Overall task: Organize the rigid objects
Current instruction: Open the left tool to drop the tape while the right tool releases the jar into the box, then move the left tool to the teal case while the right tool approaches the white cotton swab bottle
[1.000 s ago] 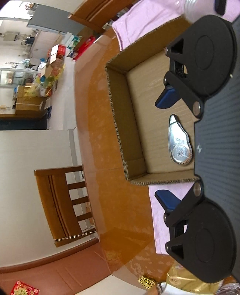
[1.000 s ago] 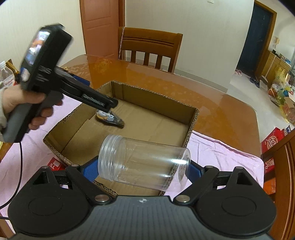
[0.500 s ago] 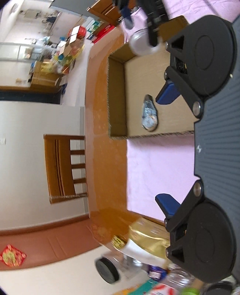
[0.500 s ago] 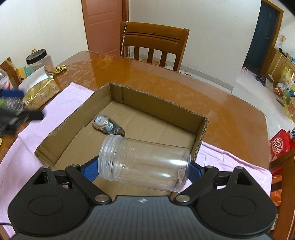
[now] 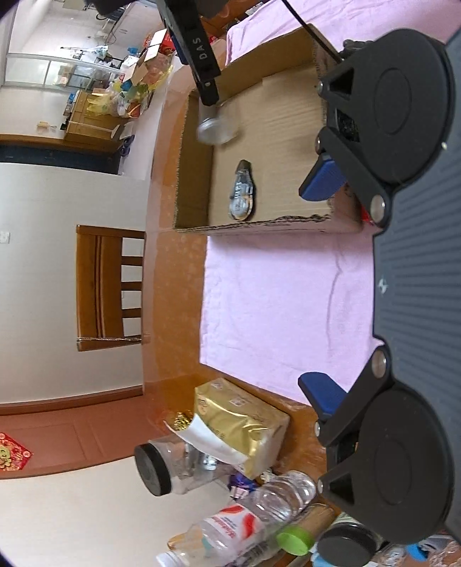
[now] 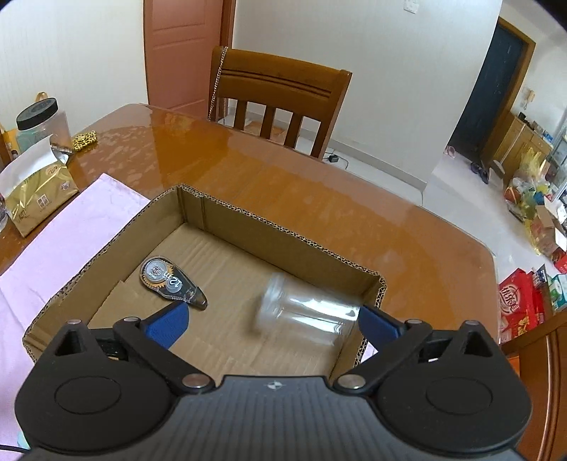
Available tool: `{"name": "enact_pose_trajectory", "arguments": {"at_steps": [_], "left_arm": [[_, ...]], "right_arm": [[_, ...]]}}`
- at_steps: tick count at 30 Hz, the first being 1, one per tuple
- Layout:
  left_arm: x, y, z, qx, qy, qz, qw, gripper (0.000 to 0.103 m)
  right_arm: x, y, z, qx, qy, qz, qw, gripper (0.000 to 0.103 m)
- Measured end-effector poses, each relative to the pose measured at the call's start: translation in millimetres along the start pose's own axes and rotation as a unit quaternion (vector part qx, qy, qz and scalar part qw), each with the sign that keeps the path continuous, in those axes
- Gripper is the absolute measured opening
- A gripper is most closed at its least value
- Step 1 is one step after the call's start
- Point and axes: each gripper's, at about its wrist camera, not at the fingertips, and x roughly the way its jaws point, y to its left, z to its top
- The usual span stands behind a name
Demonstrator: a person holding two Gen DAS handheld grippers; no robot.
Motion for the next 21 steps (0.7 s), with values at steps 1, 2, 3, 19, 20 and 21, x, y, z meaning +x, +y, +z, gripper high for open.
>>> {"name": "enact_pose_trajectory", "arguments": {"at_steps": [1,2,3,19,20,21], "left_arm": [[-1,1,-2,-0.002,0.001,-0.002,1.0000,0.102],[-2,1,-4,-0.002,0.002,-0.005,1.0000,0.102],[-4,1,-6,-0.001,0.004,-0.008,1.0000,0.102],[-17,-14,-39,0.021,0.017,-0.017,0.9995,0.102],[-18,-15,-42,0.021,0.019,-0.016,0.9995,0.102],[-18,-15,-45,0.021,0.024,-0.016,0.9994,0.102]], "right_arm": [[-3,1,-2,0.000,0.000,0.002,1.000,0.103],[-6,2,-4,0.000,-0.001,0.002,1.000,0.103],[-9,4,-6,0.002,-0.004,0.001,1.000,0.103],[-76,32,-90,0.054,-0.023,-0.014,0.998,0.103],[-79,36,-97,0.055,-0.021,-0.015,0.998,0.103],[-81,40,-105,0.057,-0.019,-0.016,0.998,0.103]]}}
